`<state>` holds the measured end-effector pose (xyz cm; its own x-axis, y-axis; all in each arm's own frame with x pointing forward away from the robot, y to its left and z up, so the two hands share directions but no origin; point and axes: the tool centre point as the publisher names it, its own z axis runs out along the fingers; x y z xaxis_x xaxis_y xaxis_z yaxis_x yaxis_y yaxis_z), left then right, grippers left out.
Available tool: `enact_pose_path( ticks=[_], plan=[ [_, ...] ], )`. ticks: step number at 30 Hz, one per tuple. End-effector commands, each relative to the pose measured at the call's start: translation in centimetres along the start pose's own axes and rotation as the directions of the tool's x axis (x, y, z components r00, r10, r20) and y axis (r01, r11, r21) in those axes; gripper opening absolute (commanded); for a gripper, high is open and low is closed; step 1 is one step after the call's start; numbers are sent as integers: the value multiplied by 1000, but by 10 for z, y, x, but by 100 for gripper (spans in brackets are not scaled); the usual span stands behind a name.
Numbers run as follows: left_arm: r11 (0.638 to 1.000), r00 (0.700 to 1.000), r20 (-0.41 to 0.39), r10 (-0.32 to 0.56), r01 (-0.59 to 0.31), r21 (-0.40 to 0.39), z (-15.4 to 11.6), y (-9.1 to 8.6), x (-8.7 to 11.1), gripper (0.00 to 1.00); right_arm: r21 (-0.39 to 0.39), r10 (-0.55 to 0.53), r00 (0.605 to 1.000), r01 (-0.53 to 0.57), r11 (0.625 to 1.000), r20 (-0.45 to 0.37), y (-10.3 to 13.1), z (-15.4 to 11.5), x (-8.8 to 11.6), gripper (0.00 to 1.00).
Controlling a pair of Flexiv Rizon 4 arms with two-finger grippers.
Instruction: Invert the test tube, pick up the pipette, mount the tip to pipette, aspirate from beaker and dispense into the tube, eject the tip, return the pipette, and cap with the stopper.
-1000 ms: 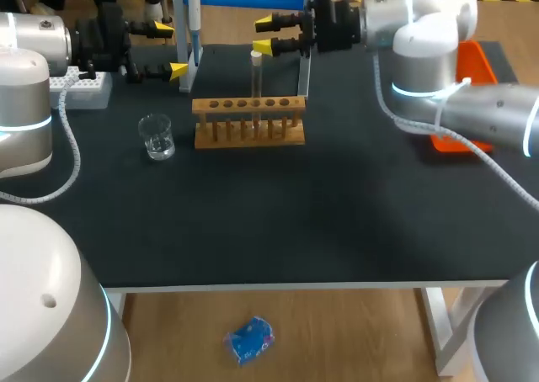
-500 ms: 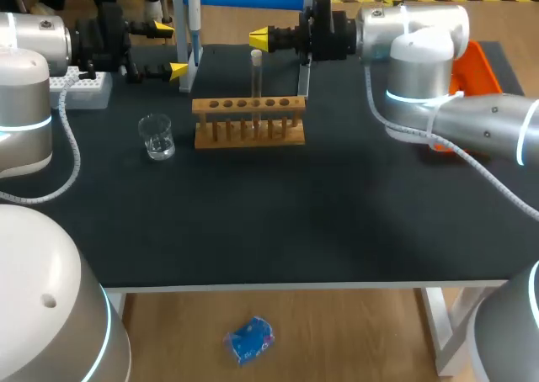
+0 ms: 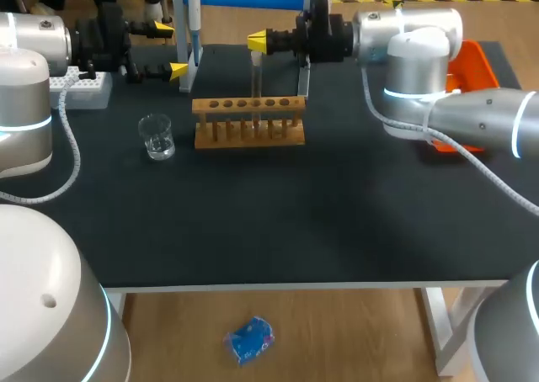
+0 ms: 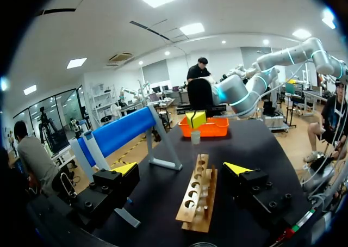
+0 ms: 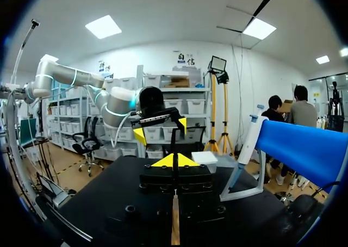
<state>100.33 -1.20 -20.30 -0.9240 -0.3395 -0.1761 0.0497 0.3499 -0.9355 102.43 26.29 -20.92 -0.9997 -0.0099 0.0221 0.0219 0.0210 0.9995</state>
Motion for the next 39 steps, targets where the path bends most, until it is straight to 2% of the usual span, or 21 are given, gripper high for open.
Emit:
enact_pose_path(
  ticks=[1, 32, 39],
  plan=[
    [1000, 1000, -4, -1, 1, -2, -1, 0, -1, 100, -4, 1, 1000, -1, 1000, -3, -4, 0, -1, 0],
    [1000, 1000, -4, -1, 1, -2, -1, 0, -1, 100, 28, 49, 999, -49, 998, 2, -33, 0, 2, 0],
    [1000, 1000, -4, -1, 1, -2, -1, 0, -1, 100, 23, 44, 999, -44, 999, 12, -26, -2, 1, 0]
  ],
)
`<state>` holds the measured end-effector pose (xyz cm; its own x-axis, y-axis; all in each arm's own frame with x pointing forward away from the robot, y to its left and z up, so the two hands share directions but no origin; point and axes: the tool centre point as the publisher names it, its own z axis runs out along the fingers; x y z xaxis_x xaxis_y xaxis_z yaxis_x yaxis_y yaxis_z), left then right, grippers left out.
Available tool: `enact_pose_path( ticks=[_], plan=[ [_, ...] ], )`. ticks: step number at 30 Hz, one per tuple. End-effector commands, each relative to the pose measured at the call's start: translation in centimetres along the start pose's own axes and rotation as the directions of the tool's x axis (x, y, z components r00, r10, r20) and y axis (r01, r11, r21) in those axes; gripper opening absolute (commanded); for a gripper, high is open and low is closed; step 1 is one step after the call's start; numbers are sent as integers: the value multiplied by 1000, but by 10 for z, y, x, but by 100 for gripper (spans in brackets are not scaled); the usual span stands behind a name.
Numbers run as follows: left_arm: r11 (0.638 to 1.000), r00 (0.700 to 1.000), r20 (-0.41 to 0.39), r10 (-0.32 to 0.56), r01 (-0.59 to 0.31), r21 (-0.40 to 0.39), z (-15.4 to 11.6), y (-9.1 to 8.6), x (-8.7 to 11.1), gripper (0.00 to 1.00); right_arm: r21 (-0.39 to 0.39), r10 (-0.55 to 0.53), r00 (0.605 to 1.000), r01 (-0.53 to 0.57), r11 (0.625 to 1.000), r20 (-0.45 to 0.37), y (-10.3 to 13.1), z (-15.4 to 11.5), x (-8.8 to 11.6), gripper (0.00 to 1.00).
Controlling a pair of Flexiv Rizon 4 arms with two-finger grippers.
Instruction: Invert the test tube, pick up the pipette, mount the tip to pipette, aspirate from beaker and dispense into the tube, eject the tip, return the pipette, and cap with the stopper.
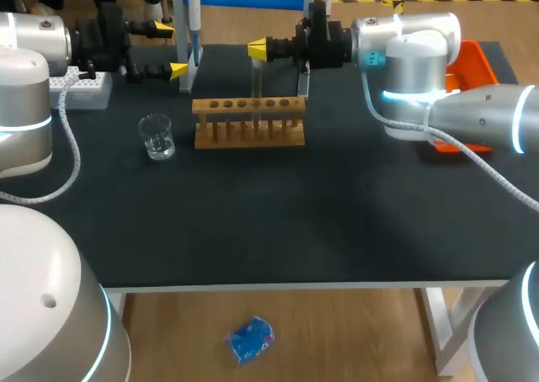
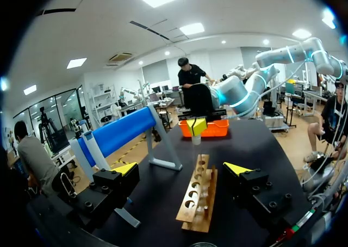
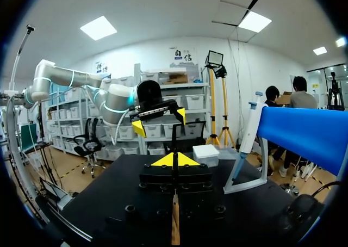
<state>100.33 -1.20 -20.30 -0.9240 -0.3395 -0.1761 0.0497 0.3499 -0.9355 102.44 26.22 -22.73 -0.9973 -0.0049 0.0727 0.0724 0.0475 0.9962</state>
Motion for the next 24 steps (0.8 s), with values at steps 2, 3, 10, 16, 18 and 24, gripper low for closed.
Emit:
enact_pose_path(
  ticks=[2, 3, 10, 16, 18, 24],
  plan=[
    [1000, 1000, -4, -1, 1, -2, -1, 0, -1, 100, -6, -11, 1000, 11, 1000, 7, -2, -2, 1, 0],
    [1000, 1000, -4, -1, 1, -2, -1, 0, -1, 100, -6, -14, 1000, 14, 1000, 6, 1, -2, 2, 0],
    [1000, 1000, -4, -1, 1, -2, -1, 0, -1, 100, -11, -50, 999, 50, 999, 11, 27, -5, 4, 33],
    [1000, 1000, -4, -1, 1, -2, -1, 0, -1, 100, -5, -84, 996, 84, 996, 17, 46, -10, 6, 100],
    [1000, 1000, -4, -1, 1, -2, -1, 0, -1, 100, 6, -98, 995, 98, 995, 19, 52, -13, 6, 100],
    [1000, 1000, -4, -1, 1, -2, -1, 0, -1, 100, 79, -152, 988, 150, 986, 17, 65, -23, 7, 100]
  ],
)
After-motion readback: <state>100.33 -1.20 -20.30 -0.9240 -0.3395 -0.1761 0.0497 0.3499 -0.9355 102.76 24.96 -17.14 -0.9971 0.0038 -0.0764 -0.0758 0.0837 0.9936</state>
